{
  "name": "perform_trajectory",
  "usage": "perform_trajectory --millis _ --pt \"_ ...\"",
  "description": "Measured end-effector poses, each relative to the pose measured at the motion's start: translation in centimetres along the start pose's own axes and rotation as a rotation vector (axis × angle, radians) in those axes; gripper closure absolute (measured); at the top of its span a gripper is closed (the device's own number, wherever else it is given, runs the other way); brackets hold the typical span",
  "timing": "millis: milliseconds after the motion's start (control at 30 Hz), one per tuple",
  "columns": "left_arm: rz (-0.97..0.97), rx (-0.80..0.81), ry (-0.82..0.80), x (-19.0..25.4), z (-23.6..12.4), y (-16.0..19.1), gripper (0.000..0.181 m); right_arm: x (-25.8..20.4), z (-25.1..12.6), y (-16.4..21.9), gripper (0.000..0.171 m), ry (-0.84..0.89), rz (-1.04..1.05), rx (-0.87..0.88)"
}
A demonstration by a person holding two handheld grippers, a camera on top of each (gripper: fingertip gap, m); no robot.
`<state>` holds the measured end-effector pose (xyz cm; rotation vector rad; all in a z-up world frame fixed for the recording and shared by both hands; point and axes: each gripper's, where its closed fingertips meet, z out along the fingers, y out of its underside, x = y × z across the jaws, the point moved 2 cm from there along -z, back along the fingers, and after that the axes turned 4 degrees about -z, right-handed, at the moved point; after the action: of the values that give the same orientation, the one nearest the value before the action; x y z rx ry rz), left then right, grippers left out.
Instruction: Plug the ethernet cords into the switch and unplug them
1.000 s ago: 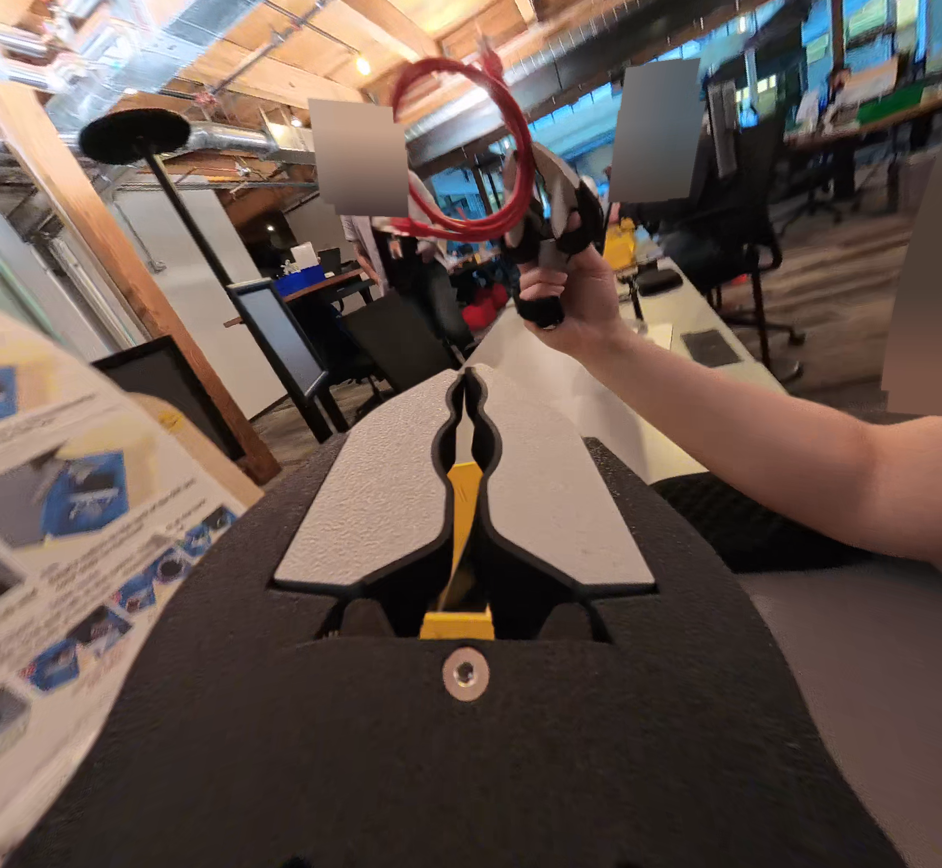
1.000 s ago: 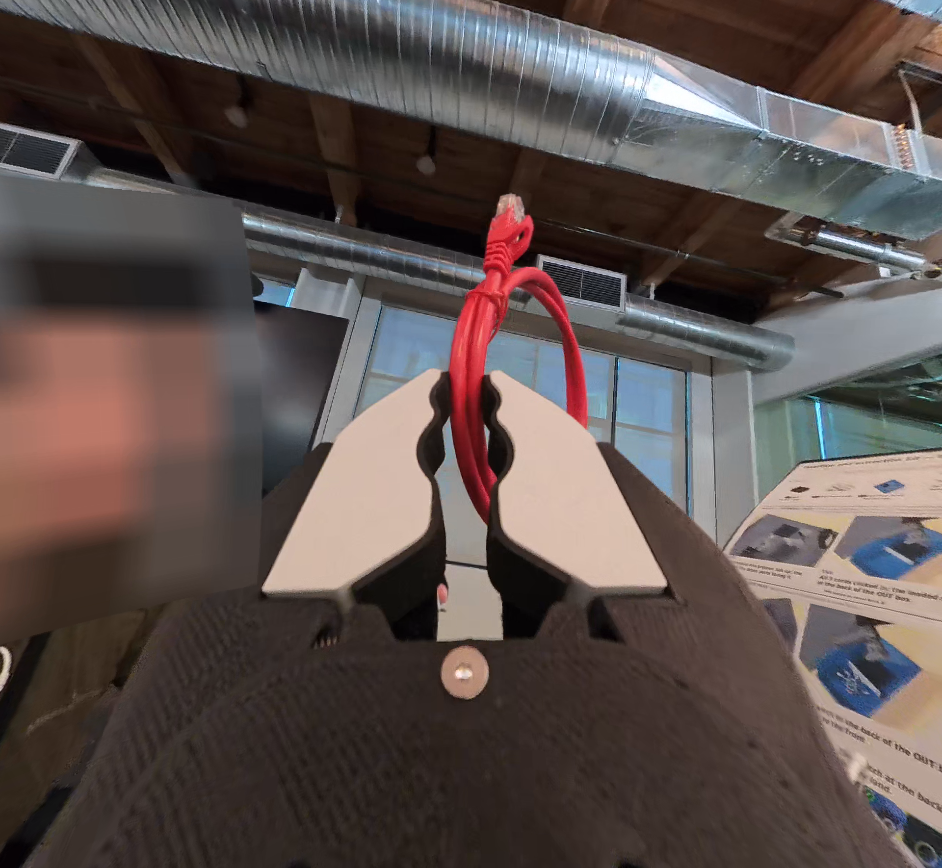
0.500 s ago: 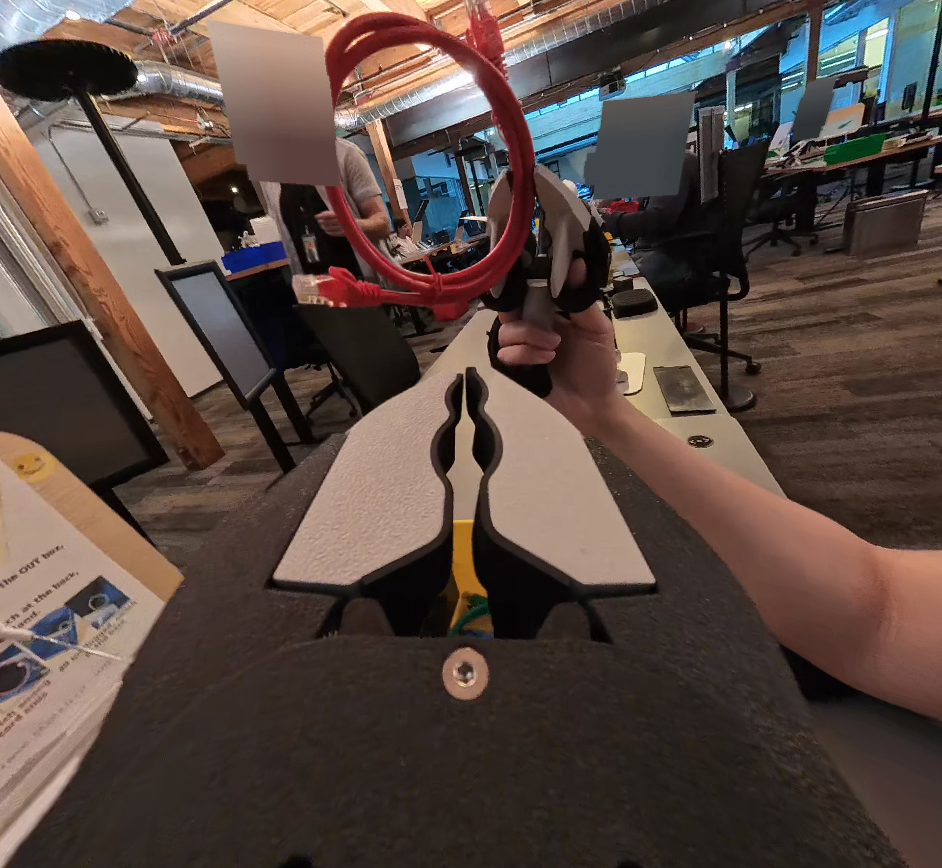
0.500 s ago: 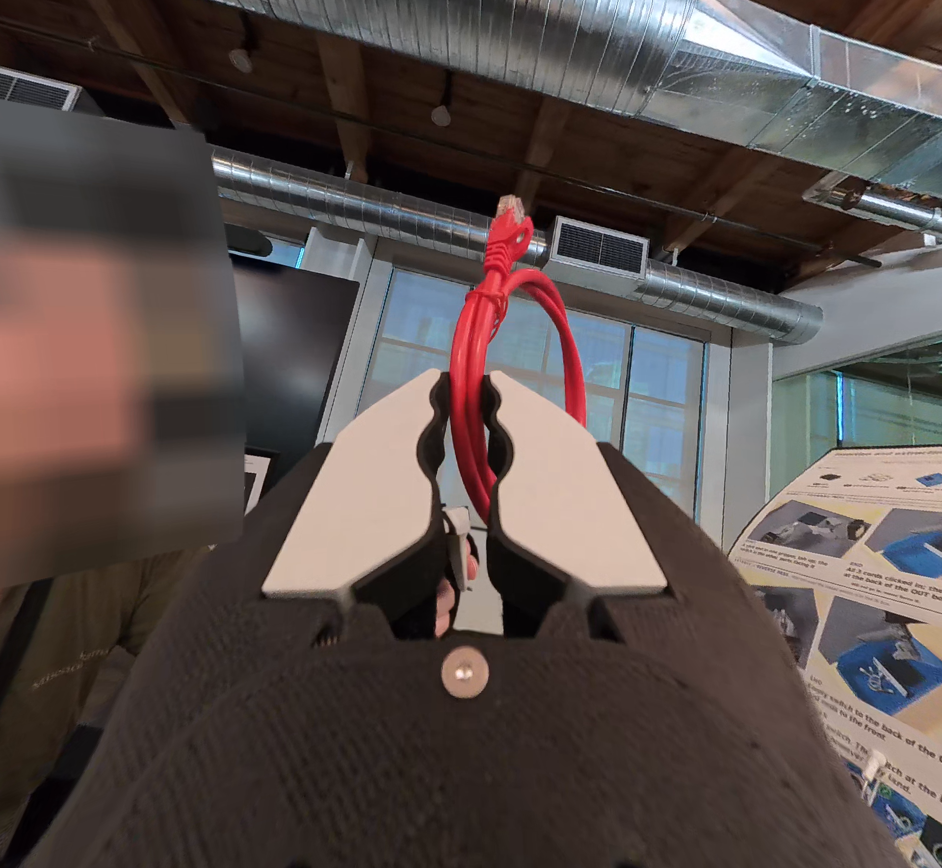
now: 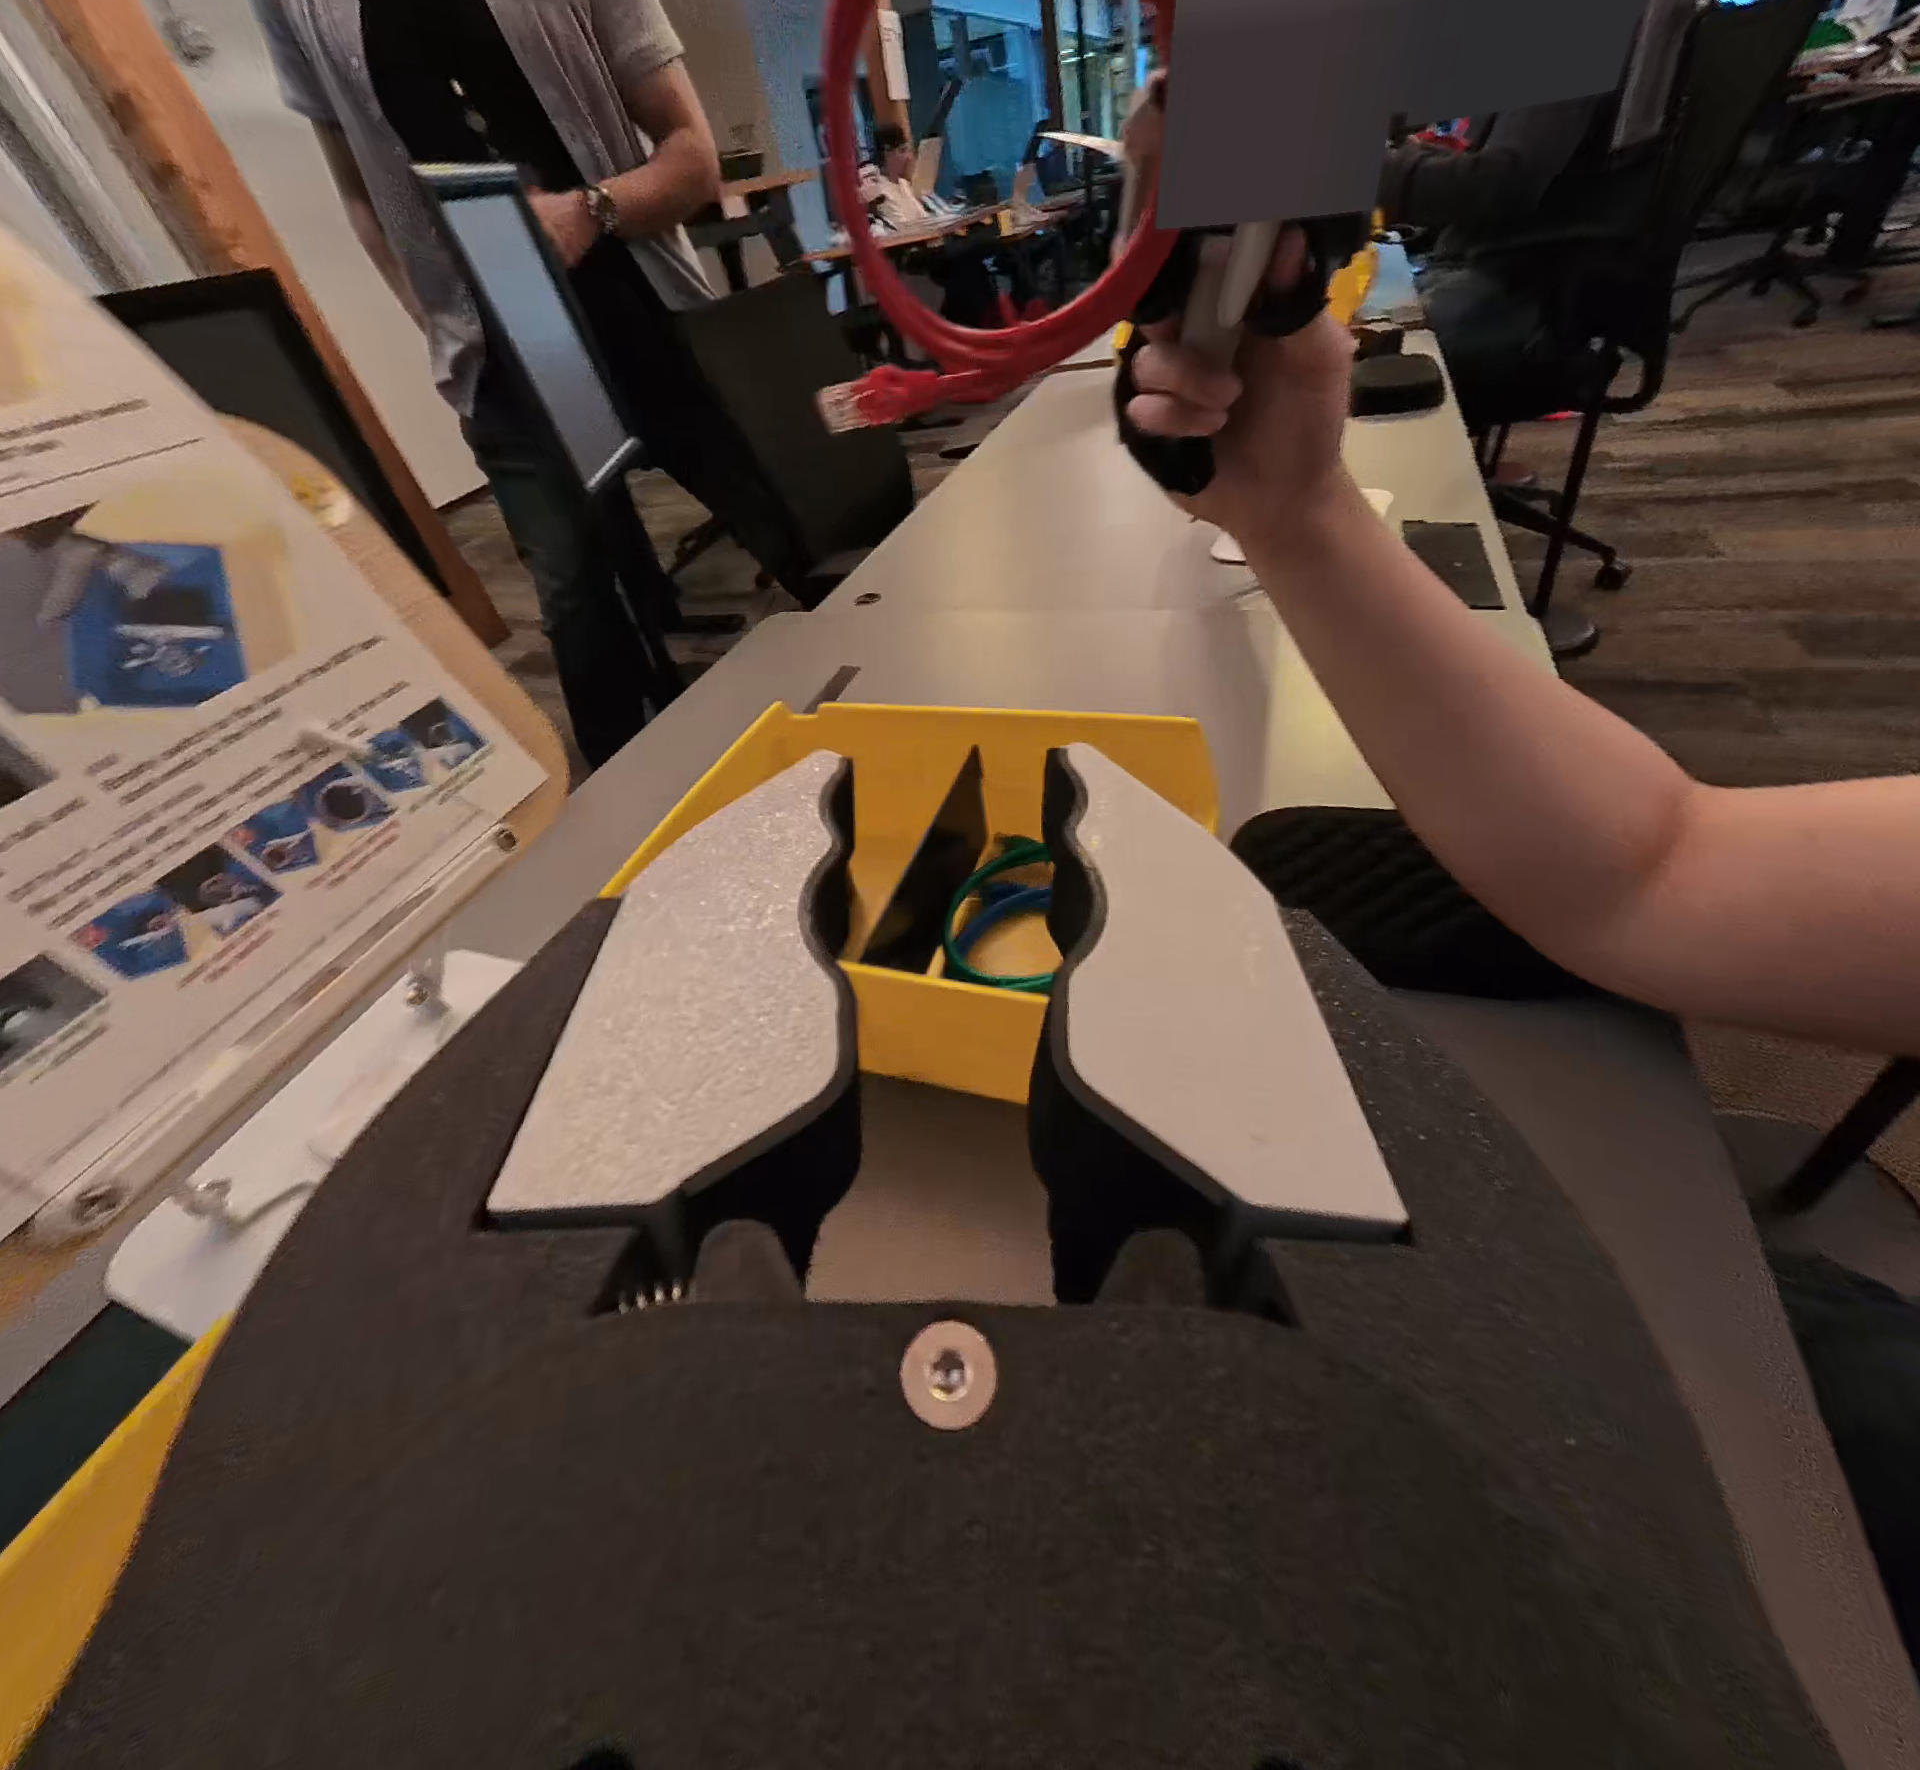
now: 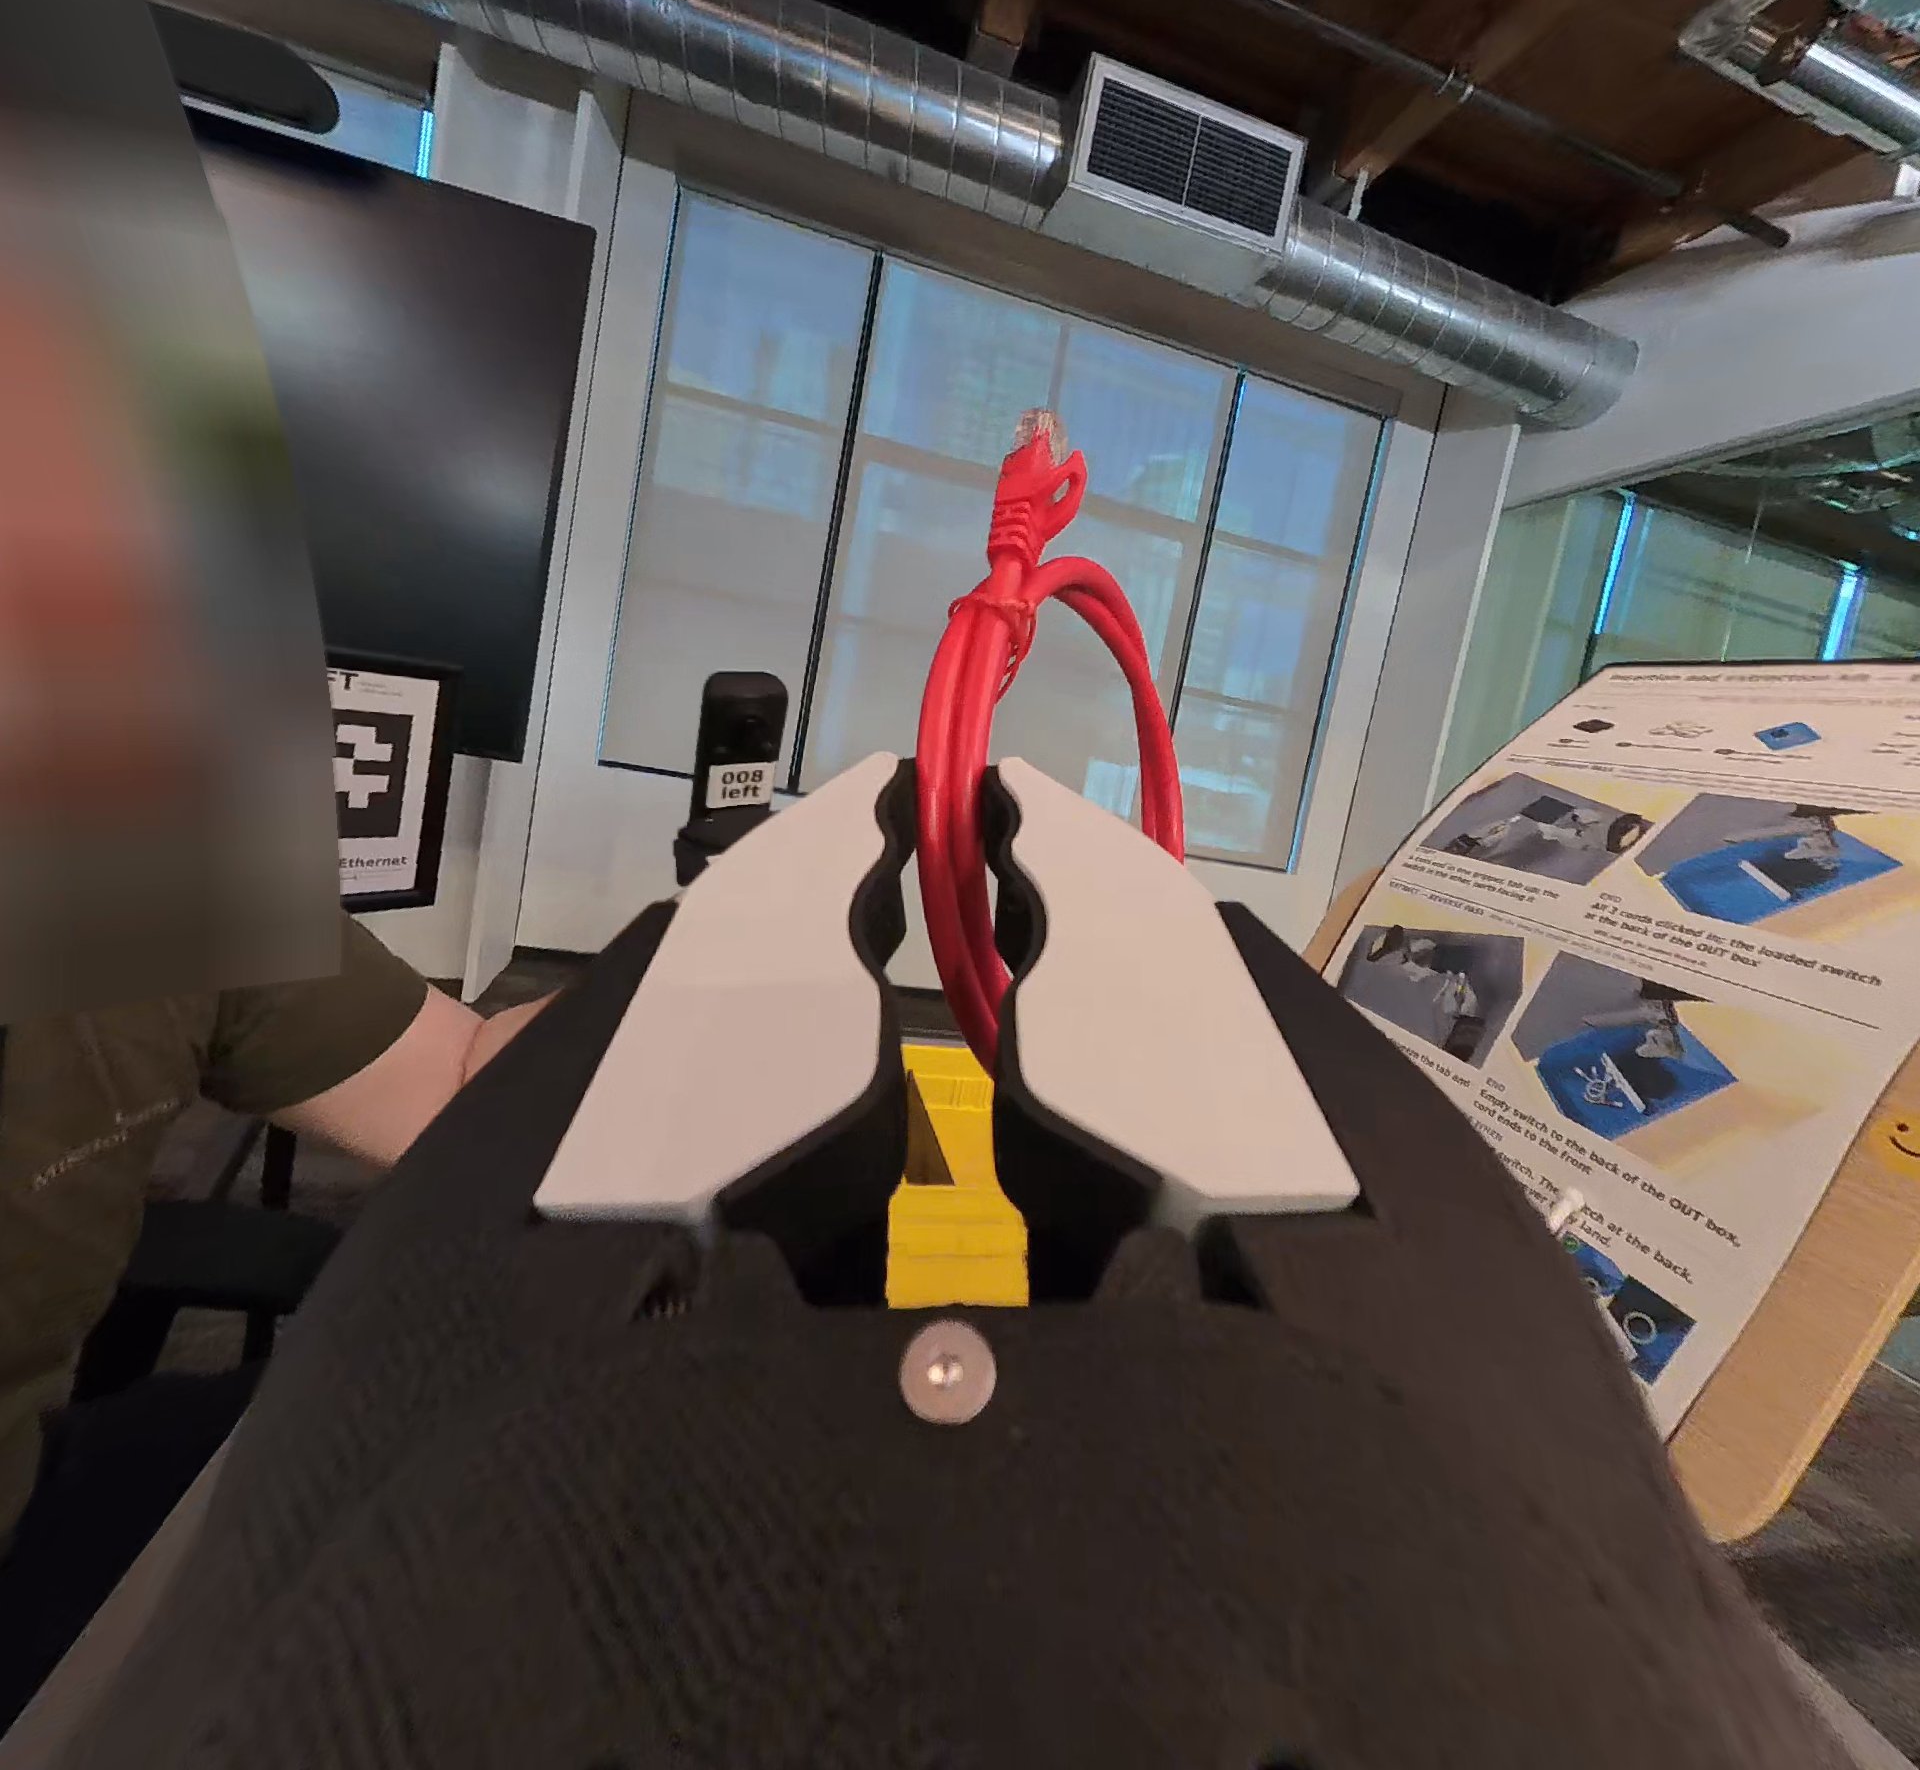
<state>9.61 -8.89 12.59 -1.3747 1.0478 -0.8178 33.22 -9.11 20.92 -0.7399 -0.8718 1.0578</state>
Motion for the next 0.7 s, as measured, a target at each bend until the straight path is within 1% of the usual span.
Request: perform_trajectory --millis 100,200,300,400,533,700 --pt "-0.052 0.008 -0.039 -2.4 -1.1 0.5 0.143 0.8 0.0 0.4 0.159 0.028 0.027 0.01" --pt "-0.091 0.041 -0.038 -3.5 -1.8 0.3 0.142 1.1 0.2 1.0 0.159 0.036 0.041 -0.002" --pt "-0.084 0.057 -0.024 -3.3 -2.0 -0.1 0.14 1.1 0.5 1.3 0.159 0.035 0.043 -0.012" --pt "-0.054 0.029 -0.023 -2.9 -1.9 0.1 0.135 1.0 0.7 1.4 0.159 0.022 0.055 -0.003" --pt "-0.05 0.04 -0.017 -2.6 -2.0 -0.3 0.135 1.2 0.8 1.7 0.159 0.02 0.075 -0.007" --pt "-0.066 0.027 -0.053 -3.4 -2.4 -0.1 0.134 1.3 1.0 2.6 0.158 0.02 0.095 -0.071"
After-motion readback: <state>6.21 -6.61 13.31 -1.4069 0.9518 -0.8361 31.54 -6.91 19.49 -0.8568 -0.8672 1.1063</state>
